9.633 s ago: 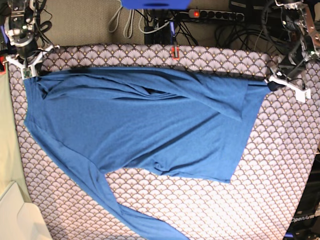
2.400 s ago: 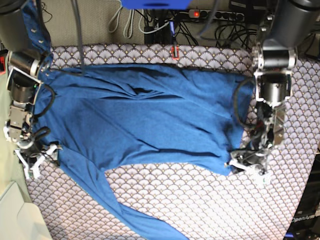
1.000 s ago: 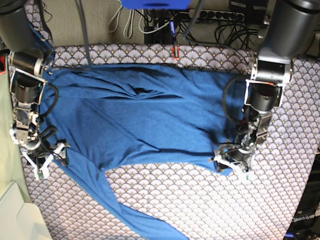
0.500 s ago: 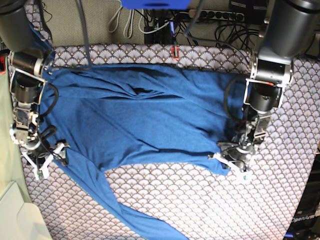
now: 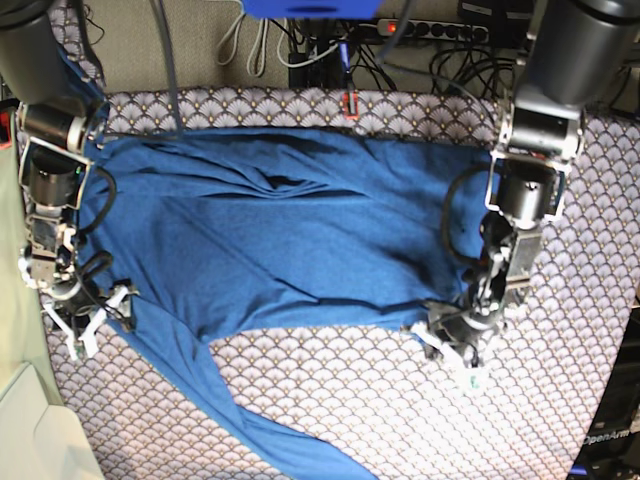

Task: Fold the T-shirt properly
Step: 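Close both grippers on the hem edge, then adjust the left gripper's pinch on the hem edge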

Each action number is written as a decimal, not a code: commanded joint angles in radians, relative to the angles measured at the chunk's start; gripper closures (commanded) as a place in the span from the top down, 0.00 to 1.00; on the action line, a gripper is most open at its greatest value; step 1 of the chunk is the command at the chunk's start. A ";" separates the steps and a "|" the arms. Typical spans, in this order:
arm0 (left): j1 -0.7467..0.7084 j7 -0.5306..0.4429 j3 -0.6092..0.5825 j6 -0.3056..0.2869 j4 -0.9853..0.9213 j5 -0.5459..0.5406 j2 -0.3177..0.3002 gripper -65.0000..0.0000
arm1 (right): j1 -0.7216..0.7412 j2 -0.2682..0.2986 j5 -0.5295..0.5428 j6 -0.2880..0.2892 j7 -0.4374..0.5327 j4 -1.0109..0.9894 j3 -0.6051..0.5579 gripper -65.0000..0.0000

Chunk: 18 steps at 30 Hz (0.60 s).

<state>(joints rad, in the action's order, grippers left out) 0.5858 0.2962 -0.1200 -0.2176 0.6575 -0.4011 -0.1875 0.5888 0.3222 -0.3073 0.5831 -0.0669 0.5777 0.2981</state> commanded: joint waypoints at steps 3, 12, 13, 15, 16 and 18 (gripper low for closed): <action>0.004 -0.015 0.058 -0.004 0.049 -0.002 -0.013 0.01 | 0.033 0.005 0.018 -0.004 0.025 0.018 0.002 0.74; -0.022 0.088 0.197 -0.004 0.071 -0.002 -0.063 0.26 | 0.035 0.002 0.018 -0.004 0.025 0.018 0.002 0.74; -0.022 0.094 0.213 -0.004 0.071 0.003 -0.065 0.33 | 0.035 0.001 0.018 -0.004 0.025 0.018 0.002 0.74; -0.022 0.097 0.243 -0.004 0.071 0.004 -0.068 0.49 | 0.035 -0.002 0.018 -0.002 0.025 0.018 0.002 0.74; -0.022 0.091 0.250 -0.004 0.069 0.004 -0.066 0.57 | 0.035 -0.002 0.018 -0.002 0.025 0.018 0.002 0.74; -0.022 0.091 0.250 -0.006 0.060 0.004 -0.065 0.68 | 0.035 -0.002 0.018 -0.002 0.025 0.018 0.002 0.74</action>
<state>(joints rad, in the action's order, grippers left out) 0.5316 0.4072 0.1291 -0.2134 0.7059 -0.3889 -0.2485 0.5892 0.3050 -0.3035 0.5831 -0.0666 0.5777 0.2981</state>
